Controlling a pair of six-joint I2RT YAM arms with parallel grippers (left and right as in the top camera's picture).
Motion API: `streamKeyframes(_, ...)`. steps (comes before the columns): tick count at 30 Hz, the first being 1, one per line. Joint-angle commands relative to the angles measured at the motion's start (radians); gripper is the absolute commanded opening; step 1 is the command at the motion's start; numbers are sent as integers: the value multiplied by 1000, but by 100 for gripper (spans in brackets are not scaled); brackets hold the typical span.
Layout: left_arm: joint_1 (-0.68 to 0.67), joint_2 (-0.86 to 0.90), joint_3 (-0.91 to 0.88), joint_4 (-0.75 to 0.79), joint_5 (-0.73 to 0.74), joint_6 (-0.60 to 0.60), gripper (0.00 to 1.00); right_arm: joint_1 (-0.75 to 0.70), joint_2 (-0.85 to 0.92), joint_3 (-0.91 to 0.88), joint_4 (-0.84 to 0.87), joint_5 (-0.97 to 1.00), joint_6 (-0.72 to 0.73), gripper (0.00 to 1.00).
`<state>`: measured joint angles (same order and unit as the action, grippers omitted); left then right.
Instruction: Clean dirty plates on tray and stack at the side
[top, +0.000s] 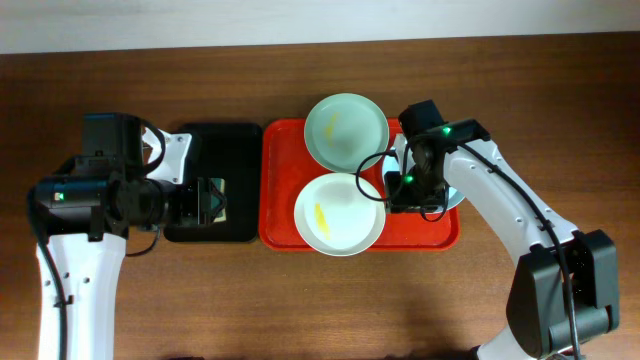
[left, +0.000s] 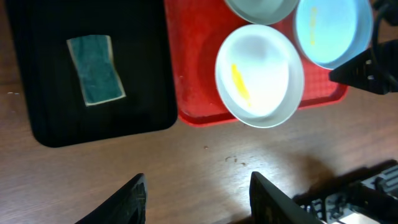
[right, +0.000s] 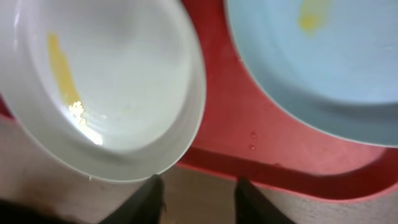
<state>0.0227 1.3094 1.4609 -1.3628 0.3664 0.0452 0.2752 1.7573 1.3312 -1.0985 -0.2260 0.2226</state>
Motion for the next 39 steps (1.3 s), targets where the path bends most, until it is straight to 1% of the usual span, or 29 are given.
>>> streamKeyframes(1,0,4,13,14,-33,5,51,5,10,-4,24,59,57,47)
streamKeyframes(3,0,4,13,27,-34,5,52,5,15,-5,42,63,57,48)
streamKeyframes(5,0,4,13,27,-35,5,56,5,17,-5,53,63,56,47)
streamKeyframes(6,0,4,13,27,-51,5,56,5,17,-6,57,63,56,47)
streamKeyframes(7,0,4,13,26,-66,5,58,5,17,-6,57,63,56,49)
streamKeyframes(9,-1,4,13,26,-75,4,59,5,17,-6,60,74,56,74)
streamKeyframes(10,0,4,13,27,-75,-5,61,5,17,-6,65,89,56,92)
streamKeyframes(11,0,4,13,27,-75,-7,62,5,17,-6,73,92,56,98)
streamKeyframes(15,0,4,13,28,-75,-6,66,5,17,-6,85,92,44,99)
streamKeyframes(16,0,4,13,29,-75,-6,66,5,17,-6,85,99,44,97)
streamKeyframes(18,0,4,13,30,-75,-7,67,5,17,-6,87,129,45,68)
streamKeyframes(19,0,4,13,31,-75,-7,67,5,17,-6,86,138,45,63)
streamKeyframes(21,-1,4,13,31,-75,-7,67,5,17,-6,85,153,48,62)
streamKeyframes(22,-1,4,13,31,-75,-7,67,5,17,-6,82,152,48,59)
streamKeyframes(23,0,4,13,31,-75,-7,67,5,17,-6,82,152,48,53)
streamKeyframes(26,0,4,13,35,-75,-7,67,6,17,-10,79,152,49,43)
streamKeyframes(31,0,5,13,36,-75,-7,67,6,17,-46,97,153,48,43)
streamKeyframes(34,0,5,13,39,-75,-7,67,6,17,-103,154,153,48,43)
streamKeyframes(37,0,5,13,39,-75,-7,67,6,17,-118,176,157,48,35)
streamKeyframes(39,0,5,13,40,-75,-7,67,6,17,-117,192,159,45,34)
